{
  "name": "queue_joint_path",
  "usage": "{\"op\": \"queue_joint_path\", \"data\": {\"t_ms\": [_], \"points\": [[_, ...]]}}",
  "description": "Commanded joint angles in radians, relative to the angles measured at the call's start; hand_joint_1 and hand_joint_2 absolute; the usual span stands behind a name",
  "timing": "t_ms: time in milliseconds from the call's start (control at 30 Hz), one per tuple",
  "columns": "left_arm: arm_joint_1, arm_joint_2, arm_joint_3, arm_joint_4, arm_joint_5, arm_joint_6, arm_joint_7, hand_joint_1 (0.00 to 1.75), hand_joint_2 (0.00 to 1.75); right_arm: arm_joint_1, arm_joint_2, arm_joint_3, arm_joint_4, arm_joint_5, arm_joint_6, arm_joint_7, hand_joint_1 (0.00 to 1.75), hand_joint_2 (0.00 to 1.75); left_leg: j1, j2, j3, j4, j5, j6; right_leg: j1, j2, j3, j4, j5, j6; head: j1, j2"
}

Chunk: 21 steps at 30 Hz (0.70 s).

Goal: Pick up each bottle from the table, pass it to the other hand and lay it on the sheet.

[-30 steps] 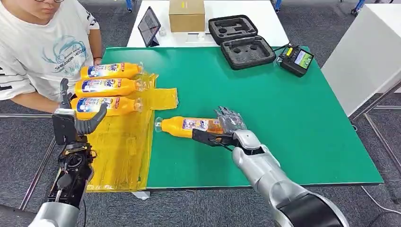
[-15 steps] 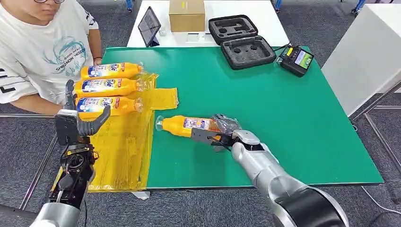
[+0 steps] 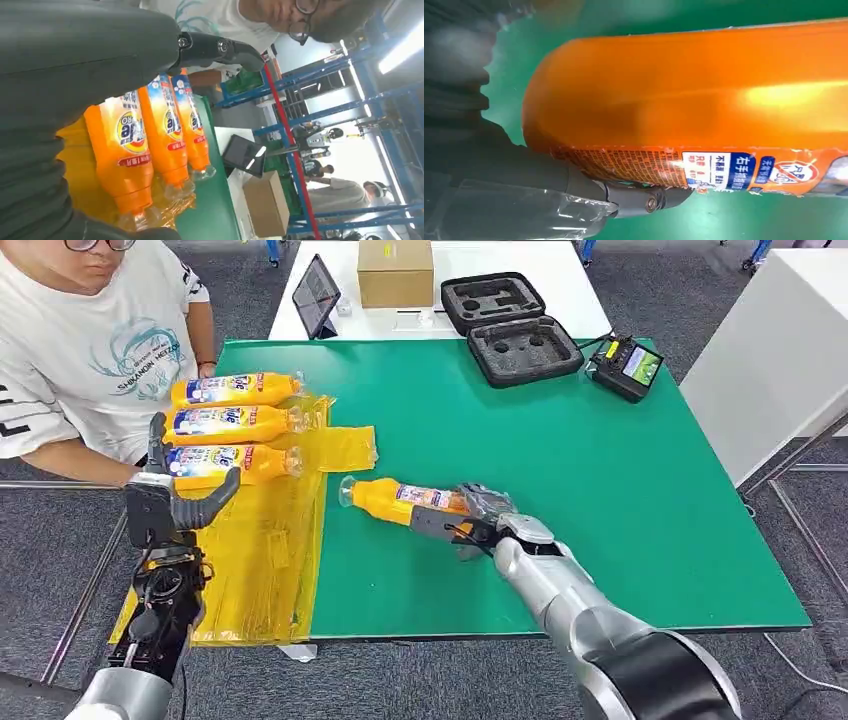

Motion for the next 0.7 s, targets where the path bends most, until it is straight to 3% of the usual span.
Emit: {"op": "queue_joint_path", "data": {"t_ms": [33, 100, 567, 700], "points": [[-0.025, -0.006, 0.004, 0.054, 0.014, -0.006, 0.004, 0.00, 1.75, -0.014, 0.012, -0.027, 0.076, -0.001, -0.063, -0.069, 1.52, 1.75, 0.000, -0.001, 0.002, -0.001, -0.001, -0.001, 0.000, 0.000, 0.003, -0.001, -0.001, 0.000, 0.000, 0.000], [-0.019, -0.008, 0.011, 0.047, 0.015, -0.004, 0.004, 0.00, 1.75, -0.023, 0.018, -0.029, 0.072, -0.005, -0.084, -0.097, 1.75, 1.75, 0.000, 0.000, 0.002, 0.000, -0.001, -0.001, 0.000, 0.001, 0.002, 0.000, -0.001, 0.000, 0.000, 0.000], [-0.009, -0.003, 0.032, 0.040, 0.029, -0.012, 0.004, 0.00, 1.75, -0.036, 0.027, -0.021, 0.058, -0.012, -0.120, -0.164, 1.75, 1.75, 0.001, 0.000, 0.005, 0.001, -0.004, -0.002, 0.000, 0.002, 0.006, 0.001, -0.004, -0.001, 0.000, 0.000], [0.001, -0.005, 0.042, 0.054, 0.041, -0.021, 0.004, 0.00, 1.75, -0.025, 0.034, -0.049, 0.032, -0.057, -0.174, -0.252, 1.75, 1.75, 0.000, 0.000, 0.002, -0.001, -0.002, -0.001, 0.000, 0.001, 0.003, 0.000, -0.001, -0.001, 0.000, 0.000]]}}
